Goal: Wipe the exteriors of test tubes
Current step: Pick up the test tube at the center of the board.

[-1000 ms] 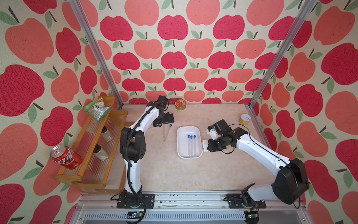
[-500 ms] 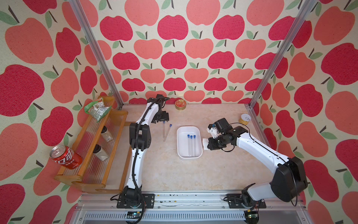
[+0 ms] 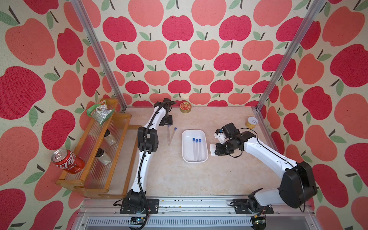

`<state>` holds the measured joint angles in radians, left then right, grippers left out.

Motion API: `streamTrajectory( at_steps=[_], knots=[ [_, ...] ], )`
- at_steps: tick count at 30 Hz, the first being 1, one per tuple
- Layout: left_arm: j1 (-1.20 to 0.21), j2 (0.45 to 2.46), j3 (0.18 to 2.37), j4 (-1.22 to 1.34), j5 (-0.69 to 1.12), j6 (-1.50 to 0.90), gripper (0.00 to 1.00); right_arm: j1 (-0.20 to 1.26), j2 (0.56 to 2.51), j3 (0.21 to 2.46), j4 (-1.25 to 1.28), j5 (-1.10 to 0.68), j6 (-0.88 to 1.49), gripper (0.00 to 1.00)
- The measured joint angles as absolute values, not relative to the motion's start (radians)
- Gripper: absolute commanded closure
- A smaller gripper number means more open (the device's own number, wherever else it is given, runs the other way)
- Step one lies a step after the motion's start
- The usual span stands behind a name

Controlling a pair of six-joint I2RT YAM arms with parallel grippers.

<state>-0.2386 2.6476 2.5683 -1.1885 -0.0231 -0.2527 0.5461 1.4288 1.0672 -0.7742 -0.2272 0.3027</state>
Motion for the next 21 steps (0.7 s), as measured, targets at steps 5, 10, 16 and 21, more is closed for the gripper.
streamTrajectory(
  at_steps=[5, 10, 16, 21],
  knots=[
    [-0.252, 2.697, 2.614, -1.194, -0.039, -0.254, 0.54, 0.54, 1.429, 1.066, -0.774, -0.23, 0.303, 1.0],
    [-0.252, 2.699, 2.621, -1.194, -0.056, -0.252, 0.56, 0.533, 1.429, 1.055, -0.772, -0.235, 0.303, 1.0],
    [-0.256, 2.704, 2.625, -1.193, -0.064, -0.259, 0.65, 0.533, 1.429, 1.049, -0.77, -0.238, 0.303, 1.0],
    [-0.261, 2.704, 2.625, -1.193, -0.064, -0.271, 0.73, 0.53, 1.429, 1.049, -0.77, -0.239, 0.303, 1.0]
  ],
)
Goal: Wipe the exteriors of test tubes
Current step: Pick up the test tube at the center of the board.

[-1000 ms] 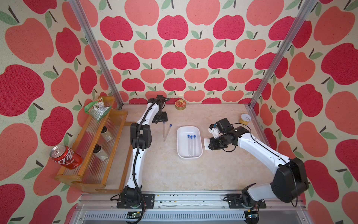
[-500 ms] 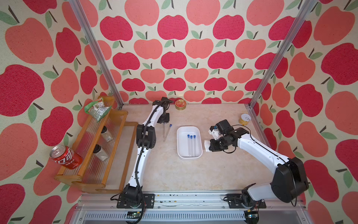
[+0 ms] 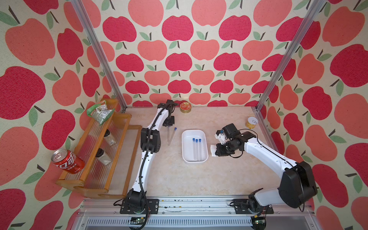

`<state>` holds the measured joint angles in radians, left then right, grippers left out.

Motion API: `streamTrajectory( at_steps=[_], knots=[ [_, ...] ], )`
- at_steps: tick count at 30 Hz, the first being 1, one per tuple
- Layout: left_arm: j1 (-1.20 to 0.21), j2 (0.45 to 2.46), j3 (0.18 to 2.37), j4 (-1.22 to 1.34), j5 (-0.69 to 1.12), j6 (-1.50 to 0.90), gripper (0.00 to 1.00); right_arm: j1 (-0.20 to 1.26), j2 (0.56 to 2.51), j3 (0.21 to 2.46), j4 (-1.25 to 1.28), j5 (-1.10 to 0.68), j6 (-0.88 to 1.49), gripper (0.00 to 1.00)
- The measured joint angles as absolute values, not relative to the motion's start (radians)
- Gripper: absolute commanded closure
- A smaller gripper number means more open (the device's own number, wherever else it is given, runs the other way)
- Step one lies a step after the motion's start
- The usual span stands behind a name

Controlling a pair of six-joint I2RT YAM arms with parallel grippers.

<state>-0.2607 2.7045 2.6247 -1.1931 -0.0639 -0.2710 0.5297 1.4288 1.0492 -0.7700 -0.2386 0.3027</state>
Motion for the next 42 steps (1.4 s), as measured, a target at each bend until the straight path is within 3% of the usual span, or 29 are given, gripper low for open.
streamTrajectory(
  at_steps=[31, 42],
  knots=[
    [-0.258, 2.713, 2.638, -1.192, -0.037, -0.278, 0.88, 0.527, 1.421, 1.048, -0.772, -0.239, 0.302, 1.0],
    [-0.251, 2.541, 2.391, -1.142, -0.038, -0.302, 0.93, 0.531, 1.431, 1.127, -0.786, -0.279, 0.303, 1.0]
  ],
)
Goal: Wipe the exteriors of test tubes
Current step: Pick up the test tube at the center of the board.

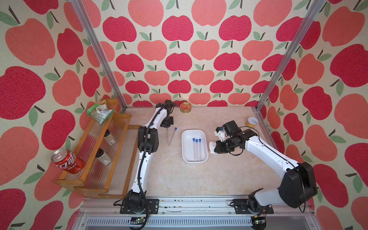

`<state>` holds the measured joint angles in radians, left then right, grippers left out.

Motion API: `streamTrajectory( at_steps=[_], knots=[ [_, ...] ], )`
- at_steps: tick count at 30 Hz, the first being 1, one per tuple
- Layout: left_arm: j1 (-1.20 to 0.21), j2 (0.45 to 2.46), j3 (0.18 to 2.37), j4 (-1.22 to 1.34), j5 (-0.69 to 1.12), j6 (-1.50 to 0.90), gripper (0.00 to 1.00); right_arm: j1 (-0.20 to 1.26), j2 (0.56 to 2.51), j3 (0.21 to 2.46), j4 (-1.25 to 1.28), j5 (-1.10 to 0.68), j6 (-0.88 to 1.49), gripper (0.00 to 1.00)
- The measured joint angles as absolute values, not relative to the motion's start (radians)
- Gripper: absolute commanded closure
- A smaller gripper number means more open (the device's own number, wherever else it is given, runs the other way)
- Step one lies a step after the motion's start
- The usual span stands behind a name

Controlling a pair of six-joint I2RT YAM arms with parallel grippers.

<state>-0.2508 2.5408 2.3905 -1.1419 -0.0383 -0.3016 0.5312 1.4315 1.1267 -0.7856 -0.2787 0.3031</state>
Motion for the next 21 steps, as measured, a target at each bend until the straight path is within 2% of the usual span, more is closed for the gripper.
streamTrajectory(
  at_steps=[10, 16, 21],
  knots=[
    [-0.282, 2.078, 1.953, -0.991, -0.022, -0.355, 0.92, 0.691, 1.514, 1.261, -0.742, -0.393, 0.332, 1.0],
    [-0.369, 1.859, 1.666, -0.881, 0.026, -0.413, 0.9, 0.795, 1.553, 1.293, -0.657, -0.471, 0.39, 1.0],
    [-0.463, 1.741, 1.515, -0.804, 0.062, -0.461, 0.88, 0.846, 1.568, 1.294, -0.592, -0.501, 0.44, 1.0]
  ],
)
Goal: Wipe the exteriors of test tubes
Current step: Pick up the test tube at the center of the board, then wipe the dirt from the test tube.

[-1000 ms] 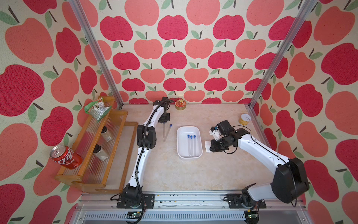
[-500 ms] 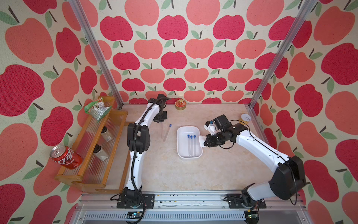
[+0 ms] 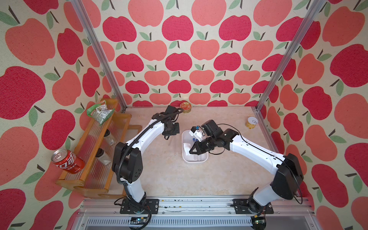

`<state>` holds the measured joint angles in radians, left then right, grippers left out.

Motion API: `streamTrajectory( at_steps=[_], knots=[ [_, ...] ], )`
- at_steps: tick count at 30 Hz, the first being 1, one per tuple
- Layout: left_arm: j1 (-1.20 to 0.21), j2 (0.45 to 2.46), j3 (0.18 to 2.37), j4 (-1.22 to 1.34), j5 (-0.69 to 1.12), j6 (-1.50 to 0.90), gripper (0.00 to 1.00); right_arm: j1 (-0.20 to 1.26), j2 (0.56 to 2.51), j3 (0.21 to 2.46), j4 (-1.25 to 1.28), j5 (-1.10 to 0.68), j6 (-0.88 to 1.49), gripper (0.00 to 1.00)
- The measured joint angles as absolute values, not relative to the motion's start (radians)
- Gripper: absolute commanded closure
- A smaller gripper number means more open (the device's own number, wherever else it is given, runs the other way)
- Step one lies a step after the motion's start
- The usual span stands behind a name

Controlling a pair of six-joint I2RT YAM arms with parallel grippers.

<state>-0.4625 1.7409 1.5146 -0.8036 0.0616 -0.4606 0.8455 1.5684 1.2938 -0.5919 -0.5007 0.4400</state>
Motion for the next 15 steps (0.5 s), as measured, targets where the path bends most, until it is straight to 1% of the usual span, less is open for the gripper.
streamTrajectory(
  at_steps=[5, 15],
  knots=[
    [-0.529, 1.636, 1.423, -0.727, 0.088, -0.515, 0.87, 0.869, 1.578, 1.287, -0.549, -0.504, 0.477, 1.0],
    [-0.587, 1.508, 1.281, -0.584, 0.124, -0.614, 0.87, 0.87, 1.578, 1.211, -0.5, -0.492, 0.531, 1.0]
  ],
)
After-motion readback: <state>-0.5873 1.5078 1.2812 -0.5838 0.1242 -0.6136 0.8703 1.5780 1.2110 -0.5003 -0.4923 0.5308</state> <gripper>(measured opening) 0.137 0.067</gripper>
